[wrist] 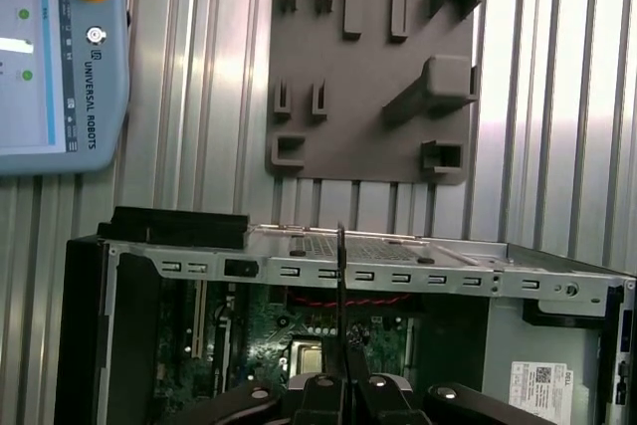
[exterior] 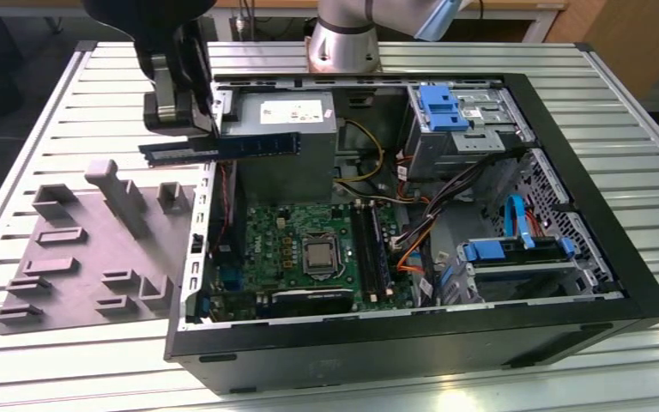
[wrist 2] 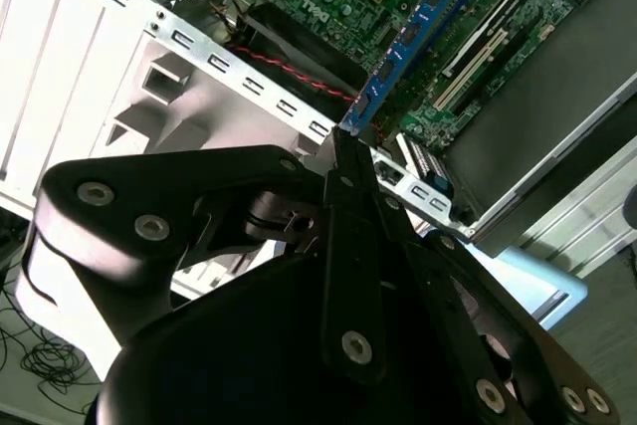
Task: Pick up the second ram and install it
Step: 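Pick up the second ram and move it above second insertion slot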
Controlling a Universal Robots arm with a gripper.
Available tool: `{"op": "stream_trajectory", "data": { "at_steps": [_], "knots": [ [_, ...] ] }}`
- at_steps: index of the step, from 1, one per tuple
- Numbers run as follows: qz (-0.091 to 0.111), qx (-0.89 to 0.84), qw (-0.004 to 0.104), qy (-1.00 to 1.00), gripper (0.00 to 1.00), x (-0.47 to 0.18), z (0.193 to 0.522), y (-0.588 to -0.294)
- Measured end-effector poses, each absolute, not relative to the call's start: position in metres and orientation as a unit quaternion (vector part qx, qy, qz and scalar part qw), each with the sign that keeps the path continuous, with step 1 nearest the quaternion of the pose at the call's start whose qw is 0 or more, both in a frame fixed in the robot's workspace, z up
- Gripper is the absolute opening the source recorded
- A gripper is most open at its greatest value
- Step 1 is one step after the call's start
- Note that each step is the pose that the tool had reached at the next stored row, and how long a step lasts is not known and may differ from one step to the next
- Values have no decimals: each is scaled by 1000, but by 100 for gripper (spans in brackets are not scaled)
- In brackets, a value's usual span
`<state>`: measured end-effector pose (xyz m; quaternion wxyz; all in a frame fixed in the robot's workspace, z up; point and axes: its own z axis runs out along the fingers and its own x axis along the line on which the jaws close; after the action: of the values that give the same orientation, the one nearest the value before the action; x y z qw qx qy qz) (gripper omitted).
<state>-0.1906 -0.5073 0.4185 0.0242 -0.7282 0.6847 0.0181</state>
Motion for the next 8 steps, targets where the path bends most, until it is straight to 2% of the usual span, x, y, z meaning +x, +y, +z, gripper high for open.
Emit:
{"op": "stream_trajectory", "data": {
  "at_steps": [8],
  "knots": [
    [18, -728, 24, 685, 12, -180, 418, -507]
  ]
}}
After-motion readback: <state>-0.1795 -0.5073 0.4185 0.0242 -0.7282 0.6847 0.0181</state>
